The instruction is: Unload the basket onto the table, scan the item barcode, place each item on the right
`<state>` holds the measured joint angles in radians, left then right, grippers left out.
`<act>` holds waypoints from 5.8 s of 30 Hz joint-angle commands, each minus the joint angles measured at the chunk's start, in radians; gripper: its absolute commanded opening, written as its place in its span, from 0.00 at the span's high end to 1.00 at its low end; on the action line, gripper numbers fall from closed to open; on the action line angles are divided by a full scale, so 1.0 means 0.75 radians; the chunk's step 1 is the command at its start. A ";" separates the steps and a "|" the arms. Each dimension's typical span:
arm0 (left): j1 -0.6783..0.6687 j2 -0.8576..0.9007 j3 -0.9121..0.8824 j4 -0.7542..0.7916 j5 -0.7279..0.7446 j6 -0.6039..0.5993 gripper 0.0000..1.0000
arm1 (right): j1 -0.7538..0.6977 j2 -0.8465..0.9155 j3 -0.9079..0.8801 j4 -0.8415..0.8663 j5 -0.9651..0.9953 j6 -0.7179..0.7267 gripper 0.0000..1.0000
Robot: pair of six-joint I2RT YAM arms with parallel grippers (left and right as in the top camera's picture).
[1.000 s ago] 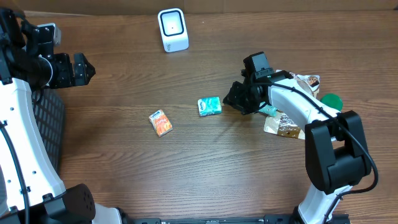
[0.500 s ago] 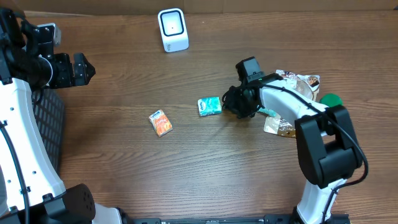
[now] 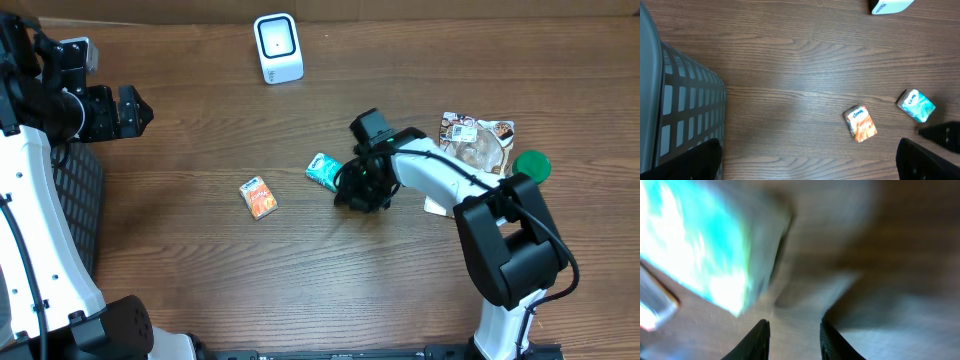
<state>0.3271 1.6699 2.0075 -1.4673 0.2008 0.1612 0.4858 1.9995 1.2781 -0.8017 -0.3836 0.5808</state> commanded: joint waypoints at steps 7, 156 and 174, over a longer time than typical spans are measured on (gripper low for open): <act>-0.009 -0.003 0.013 0.003 0.001 0.024 0.00 | -0.077 -0.021 0.217 -0.185 0.001 -0.222 0.68; -0.009 -0.003 0.013 0.003 0.001 0.024 0.01 | 0.144 0.102 1.181 0.000 1.354 -0.612 0.96; -0.009 -0.003 0.013 0.003 0.002 0.024 0.00 | 0.214 0.670 1.181 0.986 1.329 -1.771 0.96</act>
<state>0.3271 1.6699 2.0075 -1.4673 0.2008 0.1612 0.6476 2.4928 2.1540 -0.0898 0.6605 -0.5983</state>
